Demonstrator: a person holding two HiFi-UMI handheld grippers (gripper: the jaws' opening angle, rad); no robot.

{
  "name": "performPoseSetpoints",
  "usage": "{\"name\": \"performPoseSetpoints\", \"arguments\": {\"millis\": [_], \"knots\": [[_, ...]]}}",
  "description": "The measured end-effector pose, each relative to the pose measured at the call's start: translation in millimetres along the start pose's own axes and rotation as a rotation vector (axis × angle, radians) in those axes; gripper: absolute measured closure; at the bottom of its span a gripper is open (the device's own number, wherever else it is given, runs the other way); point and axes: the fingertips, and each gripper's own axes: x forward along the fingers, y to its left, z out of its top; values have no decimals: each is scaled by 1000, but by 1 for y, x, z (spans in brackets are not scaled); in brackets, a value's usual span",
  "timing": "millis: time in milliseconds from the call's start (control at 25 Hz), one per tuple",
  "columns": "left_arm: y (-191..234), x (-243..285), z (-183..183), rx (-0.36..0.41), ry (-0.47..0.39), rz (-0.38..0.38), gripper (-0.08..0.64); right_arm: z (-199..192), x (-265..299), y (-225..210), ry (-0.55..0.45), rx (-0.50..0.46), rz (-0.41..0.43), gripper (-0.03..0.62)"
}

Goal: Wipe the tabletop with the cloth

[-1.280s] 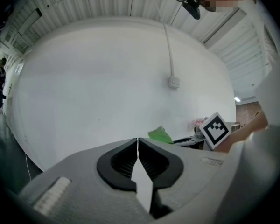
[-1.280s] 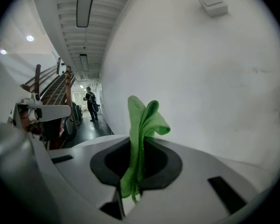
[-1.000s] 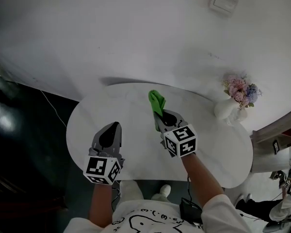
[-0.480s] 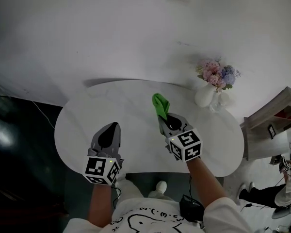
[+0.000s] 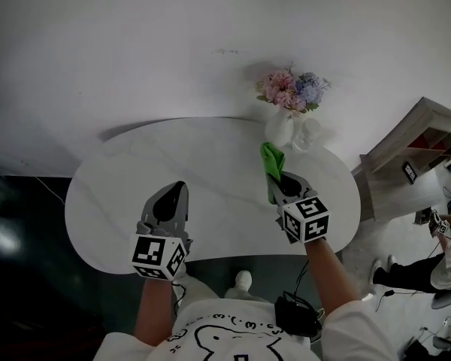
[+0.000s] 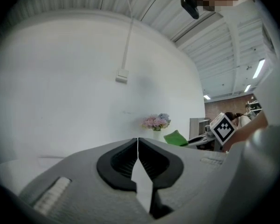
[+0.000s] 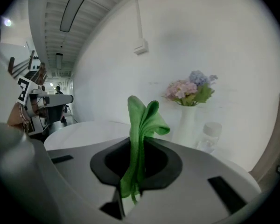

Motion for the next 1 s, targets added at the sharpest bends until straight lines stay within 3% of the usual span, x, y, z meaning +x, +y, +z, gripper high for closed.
{"name": "performPoseSetpoints", "arguments": {"millis": [440, 840, 1000], "knots": [[-64, 47, -8, 34, 26, -117, 539, -64, -74, -118, 87, 45, -230, 549], [-78, 54, -13, 55, 42, -139, 539, -121, -104, -207, 319, 26, -529, 549], [-76, 49, -14, 72, 55, -128, 538, -139, -107, -235, 472, -62, -634, 549]]}}
